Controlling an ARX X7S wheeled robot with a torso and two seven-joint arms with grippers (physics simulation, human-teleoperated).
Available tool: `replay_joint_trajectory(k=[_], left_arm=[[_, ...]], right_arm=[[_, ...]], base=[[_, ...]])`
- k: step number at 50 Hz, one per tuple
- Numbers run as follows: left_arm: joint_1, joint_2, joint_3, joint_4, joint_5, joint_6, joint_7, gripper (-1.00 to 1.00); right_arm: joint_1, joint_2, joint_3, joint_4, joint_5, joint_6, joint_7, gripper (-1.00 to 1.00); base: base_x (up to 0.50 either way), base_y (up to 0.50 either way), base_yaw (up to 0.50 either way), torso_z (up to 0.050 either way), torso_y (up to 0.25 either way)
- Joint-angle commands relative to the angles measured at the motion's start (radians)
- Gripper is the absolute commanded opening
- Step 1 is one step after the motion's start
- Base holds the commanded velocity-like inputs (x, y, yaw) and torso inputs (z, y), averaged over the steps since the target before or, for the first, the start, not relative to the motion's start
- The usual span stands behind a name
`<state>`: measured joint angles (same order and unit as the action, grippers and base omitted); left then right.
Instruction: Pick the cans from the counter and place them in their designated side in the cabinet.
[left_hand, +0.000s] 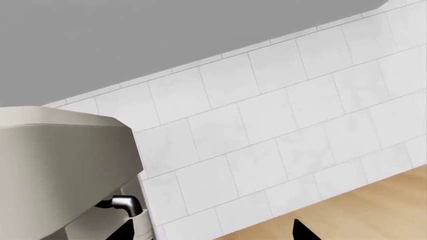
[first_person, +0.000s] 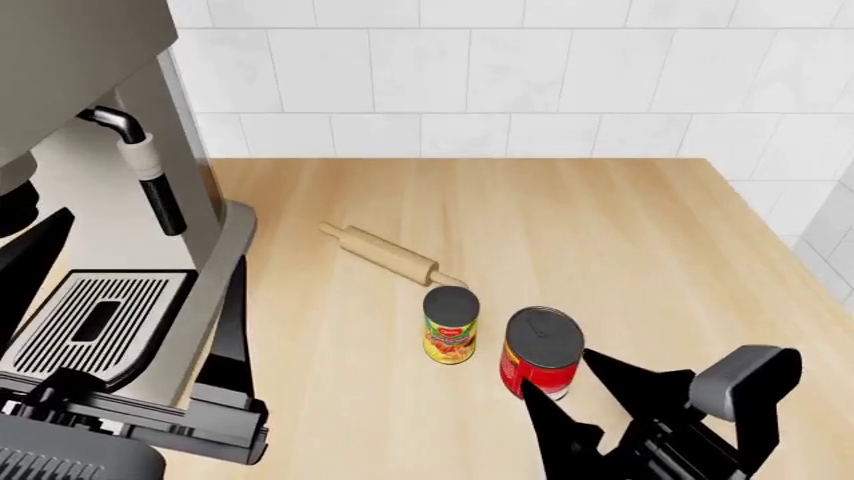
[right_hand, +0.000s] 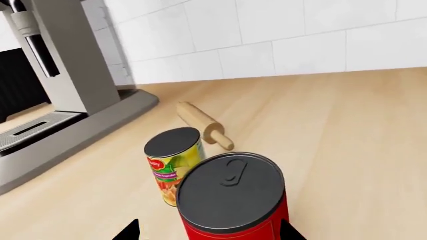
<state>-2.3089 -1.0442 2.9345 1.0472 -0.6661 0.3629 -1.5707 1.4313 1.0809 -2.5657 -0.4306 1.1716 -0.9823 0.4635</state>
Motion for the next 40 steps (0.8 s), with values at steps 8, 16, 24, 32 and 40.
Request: replay_joint_trajectory(k=[8, 16, 24, 32, 40], left_arm=[[0.018, -0.002, -0.017, 0.000, 0.000, -0.006, 0.000, 1.00], [0.017, -0.005, -0.010, 0.000, 0.007, -0.005, 0.000, 1.00], [0.020, -0.013, -0.002, 0.000, 0.020, -0.004, 0.000, 1.00], [0.023, -0.021, 0.003, 0.000, 0.029, -0.003, 0.000, 1.00], [0.023, -0.025, 0.013, 0.000, 0.038, -0.001, 0.000, 1.00]], right_arm=[[-0.054, -0.013, 0.060, 0.047, 0.071, 0.013, -0.054, 1.00], [-0.065, -0.013, 0.081, 0.052, 0.082, 0.023, -0.061, 1.00], [-0.064, -0.027, 0.101, 0.043, 0.081, 0.047, -0.056, 1.00], [-0.037, -0.034, 0.119, 0.028, 0.112, 0.076, -0.066, 1.00], [-0.018, -0.047, 0.138, 0.031, 0.142, 0.100, -0.073, 1.00]], base=[[0.00, 0.00, 0.00, 0.000, 0.000], [0.00, 0.00, 0.00, 0.000, 0.000], [0.00, 0.00, 0.00, 0.000, 0.000], [0.00, 0.00, 0.00, 0.000, 0.000], [0.00, 0.00, 0.00, 0.000, 0.000]])
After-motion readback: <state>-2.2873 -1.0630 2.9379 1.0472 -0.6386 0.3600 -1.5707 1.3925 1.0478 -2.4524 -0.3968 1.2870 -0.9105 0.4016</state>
